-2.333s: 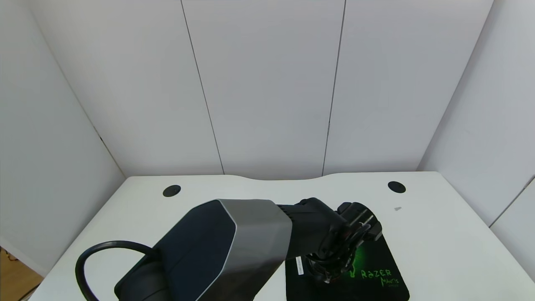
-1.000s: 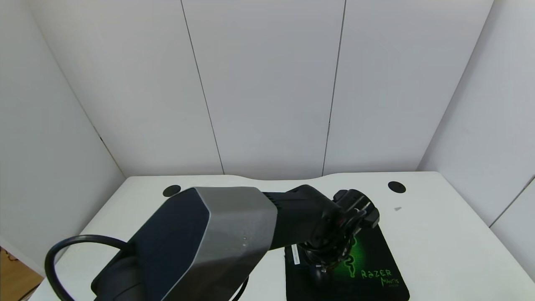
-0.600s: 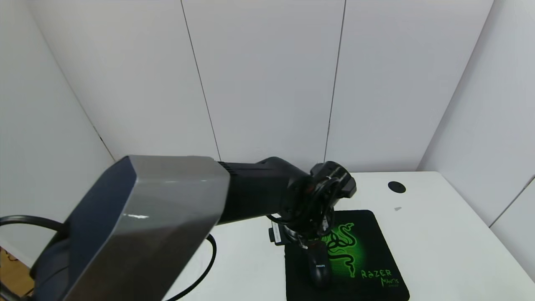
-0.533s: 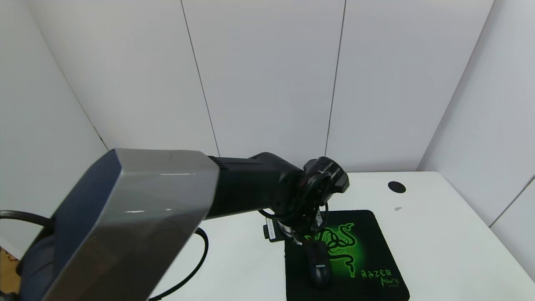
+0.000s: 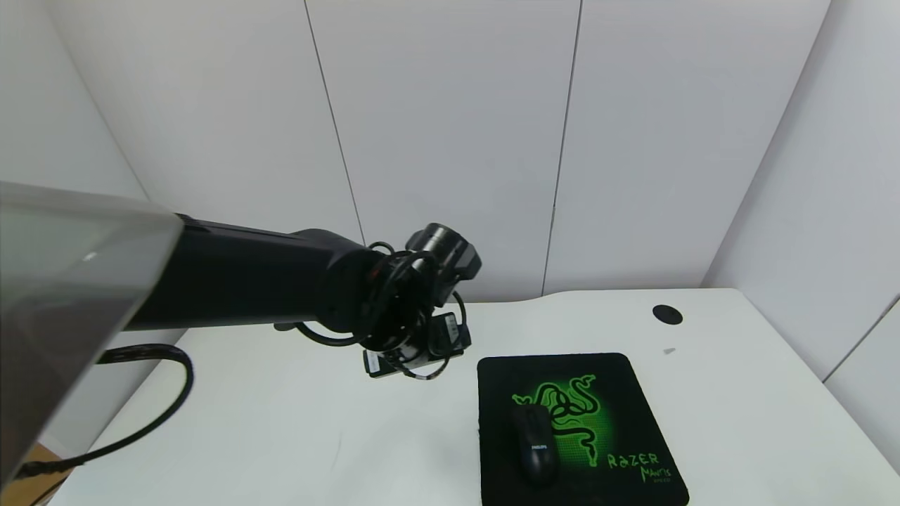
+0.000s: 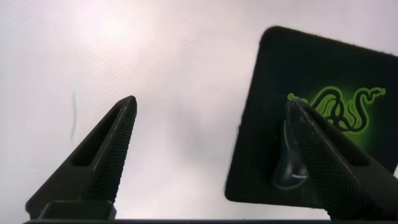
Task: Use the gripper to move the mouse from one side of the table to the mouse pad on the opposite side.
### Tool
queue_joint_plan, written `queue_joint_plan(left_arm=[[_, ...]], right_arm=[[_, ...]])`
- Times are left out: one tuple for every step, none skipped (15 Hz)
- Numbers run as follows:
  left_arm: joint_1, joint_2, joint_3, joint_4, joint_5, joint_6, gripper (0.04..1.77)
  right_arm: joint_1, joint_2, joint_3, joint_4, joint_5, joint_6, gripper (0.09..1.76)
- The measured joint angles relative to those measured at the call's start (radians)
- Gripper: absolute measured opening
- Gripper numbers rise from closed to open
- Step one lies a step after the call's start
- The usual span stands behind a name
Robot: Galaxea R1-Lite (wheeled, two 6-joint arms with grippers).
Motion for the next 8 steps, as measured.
queue_joint_plan(left_arm=[[0.030, -0.036, 0.040, -0.022, 0.000, 0.020, 1.71], [0.058, -0.071, 0.081, -0.044, -0.002, 0.040, 1.71], [0.085, -0.108, 0.126, -0.069, -0.004, 0.064, 1.71], [0.111, -0.142, 0.171, -0.101, -0.006, 0.091, 1.71], [0.137, -0.176, 0.217, -0.139, -0.008, 0.119, 1.71], [0.165, -0.208, 0.266, -0.180, -0.008, 0.151, 1.71], [0.190, -0.241, 0.307, -0.213, -0.009, 0.181, 1.71], [0.212, -0.276, 0.348, -0.239, -0.012, 0.213, 1.71]], right_arm=[[0.000, 0.000, 0.000, 0.000, 0.000, 0.000, 1.71], [0.000, 0.000, 0.000, 0.000, 0.000, 0.000, 1.71], [0.000, 0.000, 0.000, 0.000, 0.000, 0.000, 1.71], [0.000, 0.000, 0.000, 0.000, 0.000, 0.000, 1.71], [0.000, 0.000, 0.000, 0.000, 0.000, 0.000, 1.71], [0.000, 0.000, 0.000, 0.000, 0.000, 0.000, 1.71], [0.000, 0.000, 0.000, 0.000, 0.000, 0.000, 1.71], [0.000, 0.000, 0.000, 0.000, 0.000, 0.000, 1.71]])
